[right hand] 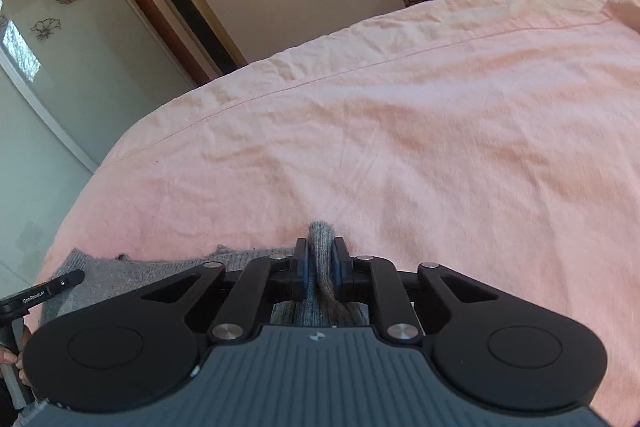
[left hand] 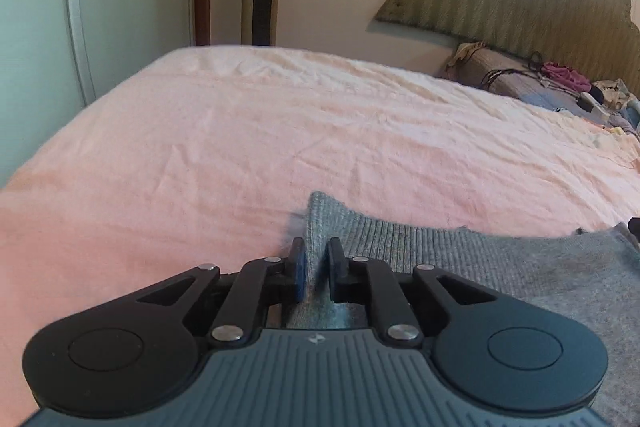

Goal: Fold small clothes

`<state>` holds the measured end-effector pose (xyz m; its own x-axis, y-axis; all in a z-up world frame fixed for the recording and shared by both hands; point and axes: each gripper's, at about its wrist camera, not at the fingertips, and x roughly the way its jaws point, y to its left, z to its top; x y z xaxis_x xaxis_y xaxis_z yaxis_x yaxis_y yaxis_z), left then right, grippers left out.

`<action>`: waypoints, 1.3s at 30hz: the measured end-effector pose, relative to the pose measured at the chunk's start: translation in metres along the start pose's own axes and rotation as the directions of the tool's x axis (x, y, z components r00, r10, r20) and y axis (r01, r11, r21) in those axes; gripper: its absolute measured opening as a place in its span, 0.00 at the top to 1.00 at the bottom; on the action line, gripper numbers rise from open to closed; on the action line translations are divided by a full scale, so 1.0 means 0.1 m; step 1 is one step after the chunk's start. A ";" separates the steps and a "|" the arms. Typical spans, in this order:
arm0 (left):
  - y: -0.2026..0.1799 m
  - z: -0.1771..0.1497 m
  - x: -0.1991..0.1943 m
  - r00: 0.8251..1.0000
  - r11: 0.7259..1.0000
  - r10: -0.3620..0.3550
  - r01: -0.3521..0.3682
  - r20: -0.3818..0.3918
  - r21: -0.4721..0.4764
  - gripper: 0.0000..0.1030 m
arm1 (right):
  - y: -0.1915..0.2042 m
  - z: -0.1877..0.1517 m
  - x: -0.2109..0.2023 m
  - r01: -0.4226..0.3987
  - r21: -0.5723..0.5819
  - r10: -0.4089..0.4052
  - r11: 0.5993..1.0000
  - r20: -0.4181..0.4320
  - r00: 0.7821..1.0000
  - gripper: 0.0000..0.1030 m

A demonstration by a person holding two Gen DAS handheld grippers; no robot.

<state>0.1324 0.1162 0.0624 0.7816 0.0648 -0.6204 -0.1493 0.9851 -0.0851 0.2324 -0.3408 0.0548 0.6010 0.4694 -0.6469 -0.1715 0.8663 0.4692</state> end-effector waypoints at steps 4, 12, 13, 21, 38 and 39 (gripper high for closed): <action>-0.31 -0.10 -0.37 0.985 0.991 -0.137 0.137 0.101 0.010 0.33 | 0.36 -0.18 -0.48 0.042 -0.076 -0.026 0.996 0.203 0.979 0.41; -0.68 -0.48 0.04 0.996 0.986 -0.087 0.089 -0.023 0.140 0.17 | 0.71 -0.71 0.03 0.107 -0.285 -0.080 0.952 0.105 0.991 0.38; -0.66 -0.49 0.04 0.996 0.986 -0.081 0.084 -0.021 0.142 0.17 | 0.67 -0.70 0.00 0.095 -0.253 -0.070 0.963 0.109 0.992 0.39; -0.75 -0.55 -0.33 0.999 0.985 -0.019 0.023 -0.029 0.170 0.13 | 0.76 -0.72 -0.18 0.193 -0.251 -0.171 0.949 0.108 0.979 0.37; -0.70 -0.99 -0.97 0.992 0.978 -0.119 0.123 -0.038 0.170 0.07 | 1.05 -1.42 -0.75 0.217 -0.374 -0.172 0.902 0.149 0.974 0.03; -0.72 -1.06 -0.98 0.990 0.975 -0.126 0.134 -0.056 0.177 0.07 | 1.06 -1.48 -0.80 0.202 -0.379 -0.159 0.903 0.142 0.977 0.02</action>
<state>0.0018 0.0224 0.0466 0.7592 -0.0688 -0.6473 0.0662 0.9974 -0.0284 0.0509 -0.2611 0.0676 0.7253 0.2968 -0.6212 -0.3292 0.9420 0.0657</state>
